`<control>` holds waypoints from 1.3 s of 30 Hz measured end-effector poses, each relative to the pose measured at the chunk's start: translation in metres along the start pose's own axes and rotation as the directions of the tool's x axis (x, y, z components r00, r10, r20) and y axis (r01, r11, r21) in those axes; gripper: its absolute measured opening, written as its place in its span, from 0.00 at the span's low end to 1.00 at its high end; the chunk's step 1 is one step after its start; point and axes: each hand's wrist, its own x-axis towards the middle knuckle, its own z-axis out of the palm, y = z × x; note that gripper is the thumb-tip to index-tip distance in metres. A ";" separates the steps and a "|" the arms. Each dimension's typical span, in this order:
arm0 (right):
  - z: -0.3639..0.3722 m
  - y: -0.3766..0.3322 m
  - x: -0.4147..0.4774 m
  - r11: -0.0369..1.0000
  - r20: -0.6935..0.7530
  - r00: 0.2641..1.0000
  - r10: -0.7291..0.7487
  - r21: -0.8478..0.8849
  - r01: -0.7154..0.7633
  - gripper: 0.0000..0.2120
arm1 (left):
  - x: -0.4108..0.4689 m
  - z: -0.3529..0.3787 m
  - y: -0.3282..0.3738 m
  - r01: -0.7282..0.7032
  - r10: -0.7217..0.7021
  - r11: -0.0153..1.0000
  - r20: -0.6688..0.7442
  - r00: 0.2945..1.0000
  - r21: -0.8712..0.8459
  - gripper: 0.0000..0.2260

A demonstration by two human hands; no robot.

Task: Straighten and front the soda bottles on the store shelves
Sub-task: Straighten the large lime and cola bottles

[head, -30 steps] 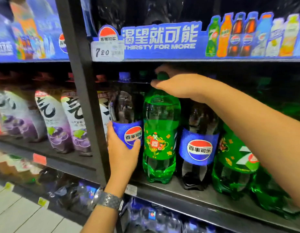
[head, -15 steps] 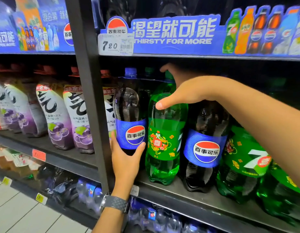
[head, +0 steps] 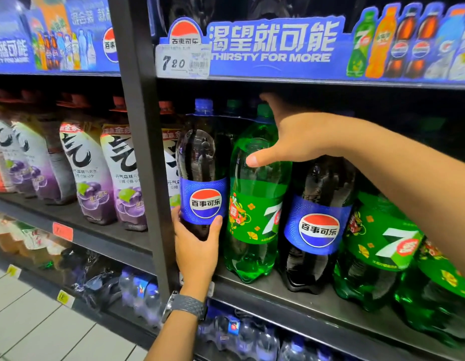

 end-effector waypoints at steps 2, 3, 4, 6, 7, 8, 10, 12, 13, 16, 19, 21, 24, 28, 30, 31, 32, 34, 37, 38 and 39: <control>0.006 -0.005 -0.002 0.999 -0.059 0.998 0.022 0.027 -0.020 0.61 | -0.002 0.000 -0.002 -0.040 0.040 0.999 -0.010 0.999 0.006 0.37; 0.008 -0.007 -0.002 0.998 -0.089 0.996 0.029 0.049 -0.025 0.61 | -0.003 0.001 -0.003 -0.056 0.056 0.998 -0.009 0.998 0.026 0.37; 0.010 -0.008 -0.002 0.997 -0.103 0.994 0.031 0.068 -0.024 0.61 | -0.004 0.002 -0.003 -0.070 0.070 0.996 -0.006 0.997 0.049 0.36; 0.010 -0.006 -0.003 0.997 -0.075 0.997 0.023 0.078 -0.017 0.60 | -0.005 0.002 -0.003 -0.092 0.093 0.993 -0.003 0.996 0.075 0.37; 0.009 -0.003 -0.003 0.997 -0.049 0.999 0.020 0.076 -0.016 0.60 | -0.006 0.001 -0.002 -0.096 0.097 0.992 -0.002 0.995 0.076 0.38; 0.007 -0.001 -0.003 0.997 -0.033 0.999 0.020 0.074 -0.017 0.60 | -0.007 0.001 0.000 -0.100 0.101 0.992 -0.004 0.995 0.078 0.40; 0.004 0.002 -0.004 0.997 -0.038 0.999 0.017 0.075 -0.014 0.59 | -0.009 0.001 0.001 -0.115 0.117 0.987 -0.010 0.993 0.108 0.42; 0.005 0.001 -0.005 0.998 -0.054 0.999 -0.001 0.067 0.004 0.58 | -0.011 0.003 0.000 -0.113 0.115 0.985 -0.011 0.993 0.129 0.40; 0.006 0.001 -0.005 0.998 -0.065 0.998 -0.007 0.054 0.010 0.58 | -0.012 0.003 0.000 -0.109 0.111 0.986 -0.007 0.994 0.123 0.39; 0.007 0.000 -0.006 0.999 -0.081 0.997 0.011 0.045 -0.008 0.60 | -0.011 0.001 -0.003 -0.122 0.121 0.987 0.016 0.993 0.104 0.36; 0.009 -0.006 -0.007 0.997 -0.117 0.993 0.025 0.080 -0.016 0.61 | -0.009 0.000 -0.005 -0.134 0.131 0.986 0.033 0.991 0.100 0.34; 0.009 -0.007 -0.009 0.997 -0.113 0.993 0.030 0.078 -0.021 0.60 | -0.012 0.001 -0.002 -0.131 0.129 0.983 0.024 0.991 0.128 0.35; 0.005 -0.006 -0.013 0.998 -0.063 0.997 0.044 0.051 -0.041 0.61 | -0.021 -0.001 -0.001 -0.165 0.165 0.969 0.018 0.986 0.186 0.38; 0.003 -0.007 -0.014 0.998 -0.065 0.998 0.026 0.053 -0.022 0.59 | -0.030 -0.001 -0.003 -0.148 0.137 0.971 0.072 0.988 0.188 0.38; 0.002 -0.007 -0.013 0.999 -0.075 0.997 0.017 0.032 -0.014 0.59 | -0.027 -0.002 -0.004 -0.154 0.140 0.970 0.088 0.986 0.188 0.38; 0.002 -0.007 -0.014 1.000 -0.085 0.996 0.015 0.023 -0.013 0.60 | -0.025 -0.003 -0.005 -0.156 0.141 0.970 0.094 0.986 0.187 0.37; 0.001 -0.008 -0.014 1.000 -0.098 0.995 0.016 0.015 -0.014 0.60 | -0.024 -0.004 -0.007 -0.156 0.140 0.971 0.101 0.985 0.181 0.37; 0.000 -0.008 -0.014 1.000 -0.108 0.994 0.015 -0.002 -0.016 0.60 | -0.021 -0.006 -0.010 -0.158 0.140 0.973 0.114 0.984 0.168 0.37; 0.001 -0.008 -0.014 1.000 -0.125 0.992 0.017 -0.005 -0.018 0.59 | -0.019 -0.008 -0.012 -0.145 0.128 0.977 0.115 0.985 0.156 0.38; 0.003 -0.009 -0.014 1.000 -0.151 0.988 0.021 0.004 -0.020 0.58 | -0.019 -0.009 -0.012 -0.135 0.118 0.979 0.113 0.987 0.150 0.39; 0.006 -0.010 -0.014 1.000 -0.183 0.983 0.029 0.018 -0.026 0.58 | -0.018 -0.009 -0.013 -0.127 0.111 0.981 0.113 0.987 0.146 0.39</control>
